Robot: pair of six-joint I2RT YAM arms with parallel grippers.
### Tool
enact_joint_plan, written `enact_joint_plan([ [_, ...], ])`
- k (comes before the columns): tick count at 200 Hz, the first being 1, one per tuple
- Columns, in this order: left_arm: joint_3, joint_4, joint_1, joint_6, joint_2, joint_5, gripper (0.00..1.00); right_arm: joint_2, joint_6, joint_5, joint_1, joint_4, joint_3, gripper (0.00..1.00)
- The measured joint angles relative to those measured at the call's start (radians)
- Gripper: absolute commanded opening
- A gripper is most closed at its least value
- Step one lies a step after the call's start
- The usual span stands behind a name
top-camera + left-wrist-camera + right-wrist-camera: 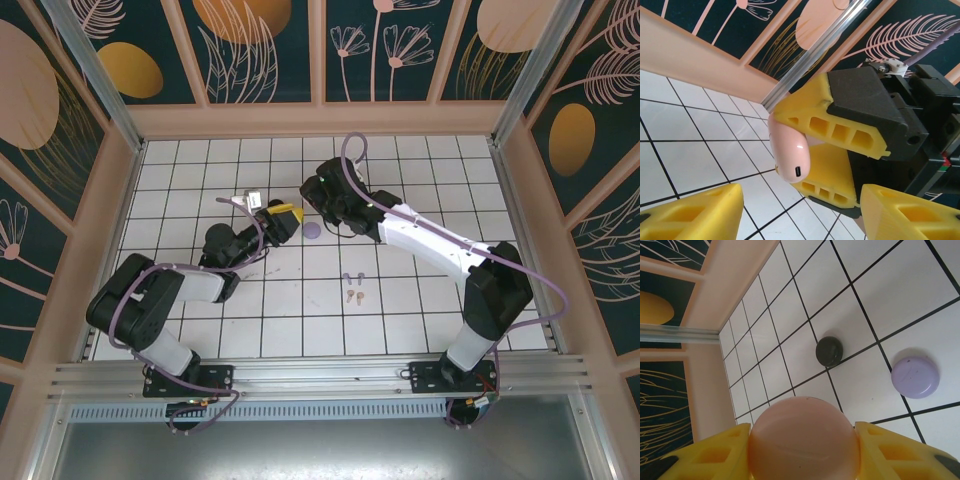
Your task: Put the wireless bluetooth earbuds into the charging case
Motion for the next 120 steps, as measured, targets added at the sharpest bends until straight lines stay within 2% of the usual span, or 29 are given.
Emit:
enact_joint_plan([
  [120, 0.064, 0.103, -0.006, -0.035, 0.097, -0.010, 0.57, 0.002, 0.019, -0.010, 0.025, 0.044, 0.013, 0.35],
])
